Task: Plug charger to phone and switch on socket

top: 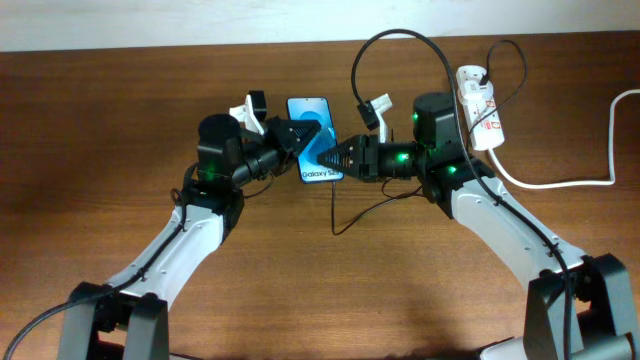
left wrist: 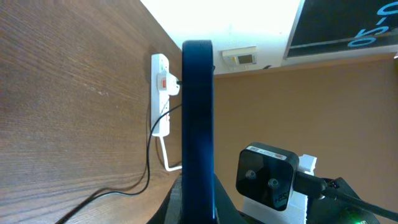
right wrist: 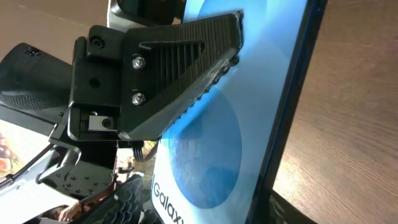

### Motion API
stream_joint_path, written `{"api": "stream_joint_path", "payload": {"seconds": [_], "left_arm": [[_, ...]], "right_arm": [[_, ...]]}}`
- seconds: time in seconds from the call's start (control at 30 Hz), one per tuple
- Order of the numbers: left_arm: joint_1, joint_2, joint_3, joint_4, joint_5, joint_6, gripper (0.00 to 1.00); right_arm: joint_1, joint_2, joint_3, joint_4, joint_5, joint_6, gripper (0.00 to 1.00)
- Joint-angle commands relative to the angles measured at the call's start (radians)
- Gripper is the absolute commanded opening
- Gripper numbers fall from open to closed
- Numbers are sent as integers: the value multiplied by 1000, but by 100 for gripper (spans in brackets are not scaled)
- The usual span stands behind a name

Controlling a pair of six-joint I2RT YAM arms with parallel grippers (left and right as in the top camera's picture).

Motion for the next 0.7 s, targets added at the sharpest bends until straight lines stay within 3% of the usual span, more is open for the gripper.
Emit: {"api": "stream_joint_path", "payload": {"seconds": [0.0, 0.27, 0.47, 0.57, 0.67], "left_arm": [[2, -24, -8, 12, -79, 36, 0], [209, -24, -8, 109, -40, 2, 0], [287, -24, -8, 92, 8, 34, 0], [319, -24, -8, 22, 20, 99, 0], [413, -24, -8, -36, 103, 154, 0]], "right_arm": [[-6, 2, 29, -13, 3, -5, 53], [-5, 2, 29, -156, 26, -119, 56], [22, 3, 29, -247, 167, -216, 67], [81, 3, 29, -293, 350, -317, 80], [138, 3, 29, -304, 541, -394, 86]]}}
